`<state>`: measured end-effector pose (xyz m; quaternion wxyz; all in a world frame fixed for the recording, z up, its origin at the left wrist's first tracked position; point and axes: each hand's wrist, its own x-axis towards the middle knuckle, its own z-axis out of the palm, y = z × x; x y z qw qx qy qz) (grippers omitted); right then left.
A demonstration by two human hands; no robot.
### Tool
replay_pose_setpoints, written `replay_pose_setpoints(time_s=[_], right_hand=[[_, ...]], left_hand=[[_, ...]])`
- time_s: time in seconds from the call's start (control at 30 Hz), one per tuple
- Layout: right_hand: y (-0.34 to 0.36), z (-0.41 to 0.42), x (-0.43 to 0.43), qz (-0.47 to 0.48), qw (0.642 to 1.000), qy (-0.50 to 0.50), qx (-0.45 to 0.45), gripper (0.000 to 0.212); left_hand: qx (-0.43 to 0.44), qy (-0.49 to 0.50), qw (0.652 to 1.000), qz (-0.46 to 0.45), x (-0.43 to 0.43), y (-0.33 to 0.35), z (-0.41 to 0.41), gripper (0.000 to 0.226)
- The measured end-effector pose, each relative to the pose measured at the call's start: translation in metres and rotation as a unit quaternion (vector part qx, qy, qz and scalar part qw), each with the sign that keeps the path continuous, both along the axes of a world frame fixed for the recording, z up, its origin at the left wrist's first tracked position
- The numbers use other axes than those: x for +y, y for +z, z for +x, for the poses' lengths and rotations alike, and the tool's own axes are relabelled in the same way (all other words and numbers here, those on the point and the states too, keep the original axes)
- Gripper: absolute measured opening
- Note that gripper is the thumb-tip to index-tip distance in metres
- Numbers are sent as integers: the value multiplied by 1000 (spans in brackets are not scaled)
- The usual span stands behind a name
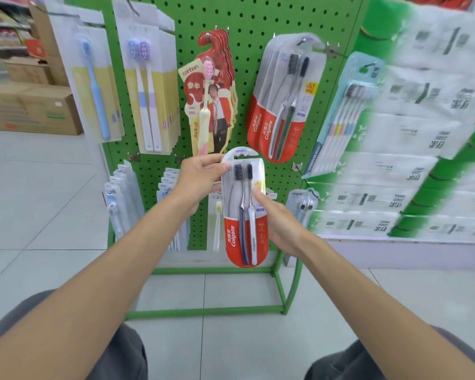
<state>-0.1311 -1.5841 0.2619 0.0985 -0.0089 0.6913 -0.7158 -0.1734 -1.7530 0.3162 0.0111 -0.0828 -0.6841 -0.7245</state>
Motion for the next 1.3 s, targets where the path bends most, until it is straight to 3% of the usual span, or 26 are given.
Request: replay_pose_setpoints(time_s=[0.1, 0.33, 0.43, 0.53, 0.6, 0.63, 0.7, 0.8, 0.93, 1.0, 1.07, 1.2, 1.3], right_hand=[[-21, 13, 5, 45, 997, 47, -34, 60], [-47, 35, 15, 93, 987, 108, -71, 28], [-49, 41, 12, 121, 989, 78, -26, 20], [-53, 44, 8, 223, 974, -1, 51, 14], [-56, 44, 7, 331, 934, -39, 128, 14], [-55, 44, 6, 387, 906, -42, 166, 12], [-51, 44, 4, 448, 868, -24, 214, 27], [-51, 42, 6, 426, 880, 10, 212, 58], [-53, 40, 10, 289, 948, 10, 131, 101], [-51, 39, 9, 213, 974, 8, 79, 113], [-52, 36, 9, 187, 981, -6, 54, 106], [-53, 30, 9, 181, 982, 0, 46, 45], [-48, 23, 6, 174, 984, -10, 46, 38]], left_hand=[[-7, 18, 1000, 18, -5, 0, -3, 14], [-30, 16, 998, 54, -14, 0, -9, 29], [7, 10, 1000, -9, -9, -4, -7, 18], [81, -17, 984, -156, 0, -2, 2, 14], [96, -48, 971, -214, 5, -3, 6, 43], [90, -57, 972, -211, 7, -4, 8, 62], [66, -60, 982, -164, 10, -6, 11, 81], [30, -41, 993, -108, 8, -10, 6, 95], [32, -37, 997, -55, 10, -11, 0, 52], [26, -46, 998, -30, 12, -10, 4, 54], [17, -43, 999, -23, 12, -10, 6, 54], [-37, -69, 997, -16, 10, -15, 5, 37], [-54, -99, 993, -19, 12, -18, 7, 29]])
